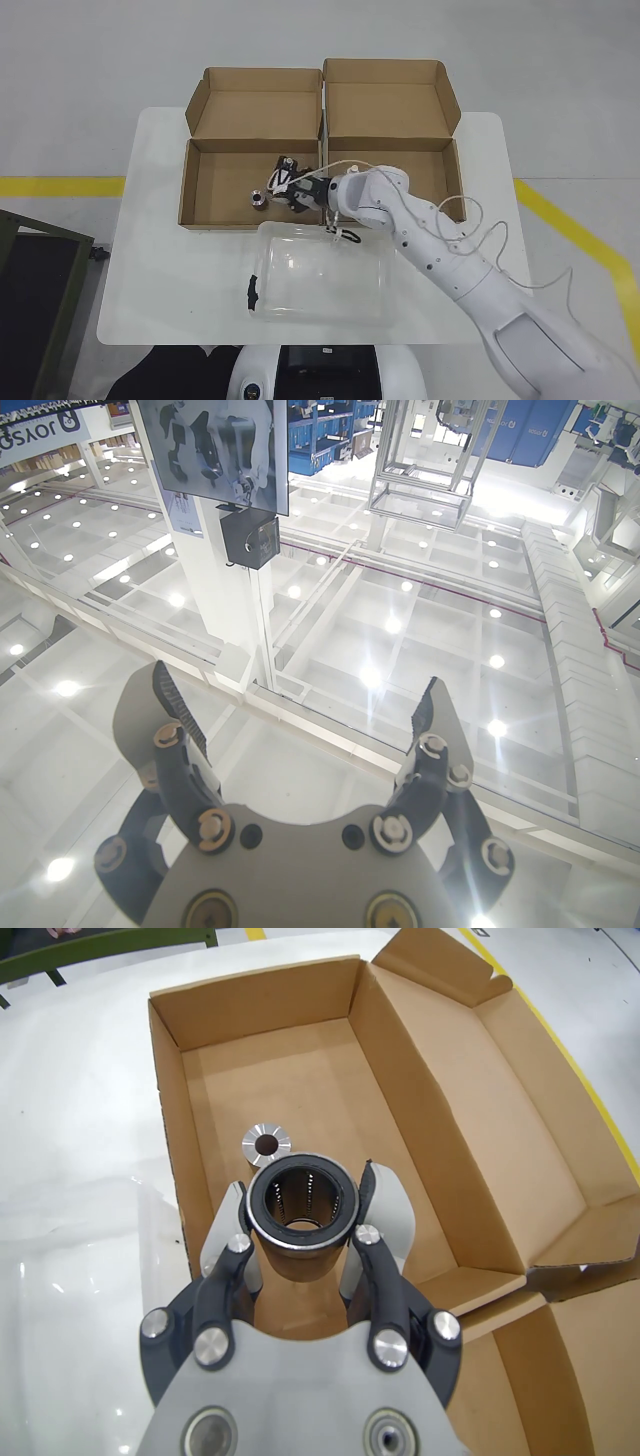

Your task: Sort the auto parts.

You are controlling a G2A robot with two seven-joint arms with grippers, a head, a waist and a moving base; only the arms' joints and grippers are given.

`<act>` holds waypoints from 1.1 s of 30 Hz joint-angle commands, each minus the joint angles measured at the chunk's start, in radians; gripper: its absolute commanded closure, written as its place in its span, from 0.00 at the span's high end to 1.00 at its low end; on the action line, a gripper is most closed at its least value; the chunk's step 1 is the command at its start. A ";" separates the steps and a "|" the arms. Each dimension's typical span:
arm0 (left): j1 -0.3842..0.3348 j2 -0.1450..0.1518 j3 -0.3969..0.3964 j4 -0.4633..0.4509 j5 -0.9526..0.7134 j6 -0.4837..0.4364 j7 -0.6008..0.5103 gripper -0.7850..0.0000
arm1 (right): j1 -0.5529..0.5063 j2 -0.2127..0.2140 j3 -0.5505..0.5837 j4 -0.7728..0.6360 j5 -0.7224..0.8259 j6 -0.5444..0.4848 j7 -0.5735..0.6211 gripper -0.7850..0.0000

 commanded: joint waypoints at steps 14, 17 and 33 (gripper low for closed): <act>0.000 0.000 0.000 0.000 0.000 0.000 0.000 1.00 | 0.042 -0.046 -0.032 0.089 0.034 -0.031 0.048 0.23; 0.000 0.000 0.000 0.000 0.000 0.000 0.000 1.00 | 0.052 -0.055 -0.035 0.111 0.048 -0.043 0.059 0.28; 0.000 0.000 0.000 0.000 0.000 0.000 0.000 1.00 | 0.073 -0.084 -0.038 0.157 0.047 -0.071 0.071 0.58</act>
